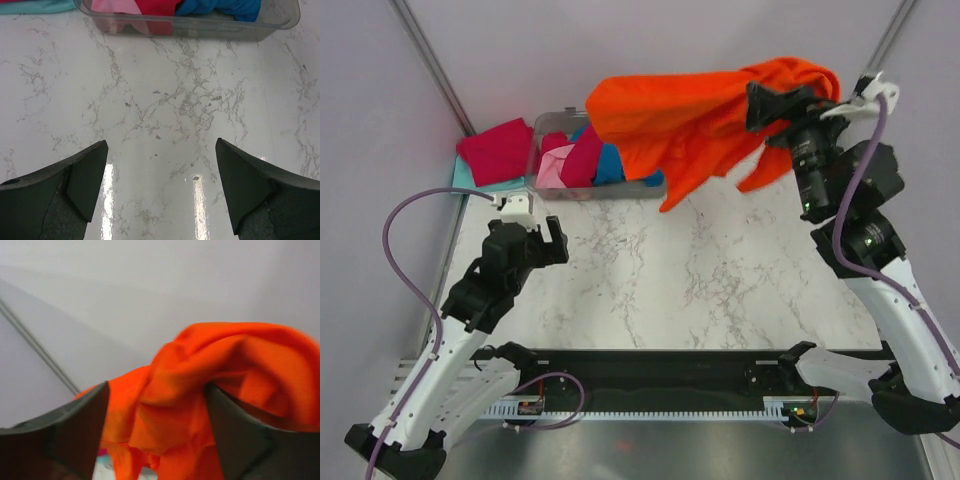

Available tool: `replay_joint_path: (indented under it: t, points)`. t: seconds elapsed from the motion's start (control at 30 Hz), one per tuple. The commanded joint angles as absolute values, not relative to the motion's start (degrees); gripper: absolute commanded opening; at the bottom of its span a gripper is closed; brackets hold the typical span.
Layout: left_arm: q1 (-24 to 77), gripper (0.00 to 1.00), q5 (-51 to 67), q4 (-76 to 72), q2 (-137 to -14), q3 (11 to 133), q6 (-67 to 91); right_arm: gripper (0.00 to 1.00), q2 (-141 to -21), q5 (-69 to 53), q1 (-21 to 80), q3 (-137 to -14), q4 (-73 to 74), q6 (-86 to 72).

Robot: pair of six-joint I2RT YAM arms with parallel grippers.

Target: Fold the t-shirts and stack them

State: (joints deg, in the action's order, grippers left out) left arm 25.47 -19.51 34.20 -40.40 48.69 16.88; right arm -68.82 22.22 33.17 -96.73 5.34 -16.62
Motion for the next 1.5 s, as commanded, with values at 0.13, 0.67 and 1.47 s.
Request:
replay_joint_path:
  t: [0.13, 0.67, 1.47]
  points:
    - [25.3, 0.95, -18.1, 33.9, -41.7, 49.2, 17.9, 0.98, -58.0, 34.4, 32.0, -62.1, 34.9, -40.8]
    - [54.3, 0.83, -13.4, 34.3, -58.5, 44.0, 42.9, 0.98, -39.1, 25.2, 31.6, -43.3, 45.1, -49.7]
    - [56.5, 0.7, -3.2, 12.6, -87.6, 43.3, 42.0, 0.98, -38.6, 20.7, 31.6, -35.2, 38.5, -46.6]
